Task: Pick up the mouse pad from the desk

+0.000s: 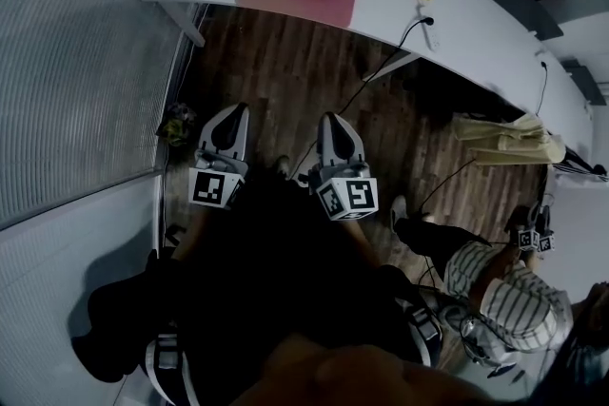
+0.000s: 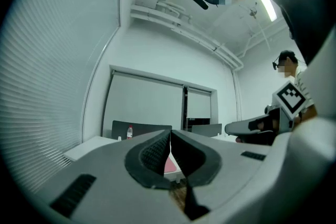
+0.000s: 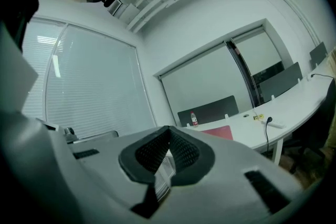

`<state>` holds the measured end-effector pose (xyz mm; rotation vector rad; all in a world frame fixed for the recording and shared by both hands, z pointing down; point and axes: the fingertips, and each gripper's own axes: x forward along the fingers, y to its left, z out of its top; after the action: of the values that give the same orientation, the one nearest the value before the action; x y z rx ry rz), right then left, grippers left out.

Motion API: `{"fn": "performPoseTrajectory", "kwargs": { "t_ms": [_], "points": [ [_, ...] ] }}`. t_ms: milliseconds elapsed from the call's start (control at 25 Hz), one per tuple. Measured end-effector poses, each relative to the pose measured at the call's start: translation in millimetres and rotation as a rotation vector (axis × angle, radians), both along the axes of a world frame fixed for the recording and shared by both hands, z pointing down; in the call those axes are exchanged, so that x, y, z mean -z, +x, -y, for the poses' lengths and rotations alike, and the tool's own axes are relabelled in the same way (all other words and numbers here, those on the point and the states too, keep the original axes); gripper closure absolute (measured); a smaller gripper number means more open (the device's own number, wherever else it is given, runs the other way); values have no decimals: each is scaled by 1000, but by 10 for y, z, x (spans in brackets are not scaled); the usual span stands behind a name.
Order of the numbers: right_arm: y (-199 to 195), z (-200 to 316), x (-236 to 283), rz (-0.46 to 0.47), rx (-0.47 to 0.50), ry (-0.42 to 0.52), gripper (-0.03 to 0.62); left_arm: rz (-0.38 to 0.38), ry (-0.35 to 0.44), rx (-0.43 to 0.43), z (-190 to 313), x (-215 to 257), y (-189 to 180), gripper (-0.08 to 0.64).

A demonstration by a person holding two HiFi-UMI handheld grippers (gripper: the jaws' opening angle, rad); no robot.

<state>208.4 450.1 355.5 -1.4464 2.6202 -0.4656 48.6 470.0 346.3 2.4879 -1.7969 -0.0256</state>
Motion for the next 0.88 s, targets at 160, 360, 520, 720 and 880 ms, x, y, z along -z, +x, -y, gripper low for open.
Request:
{"fn": "performPoseTrajectory", "kwargs": {
  "t_ms": [160, 360, 520, 720, 880],
  "points": [
    [132, 135, -50, 10, 30, -3, 592, 28, 14, 21, 56, 15, 143, 554],
    [211, 335, -94, 15, 46, -12, 592, 36, -3, 40, 228, -49, 208, 554],
    [236, 541, -146, 8, 39, -19, 592, 30, -20, 39, 443, -127, 207, 555],
    [196, 901, -214, -4, 17, -30, 592, 25, -29, 5, 873, -211, 170, 554],
    [75, 1134, -241, -3, 8, -33, 592, 23, -29, -16, 1151, -229, 83, 554]
  ]
}}
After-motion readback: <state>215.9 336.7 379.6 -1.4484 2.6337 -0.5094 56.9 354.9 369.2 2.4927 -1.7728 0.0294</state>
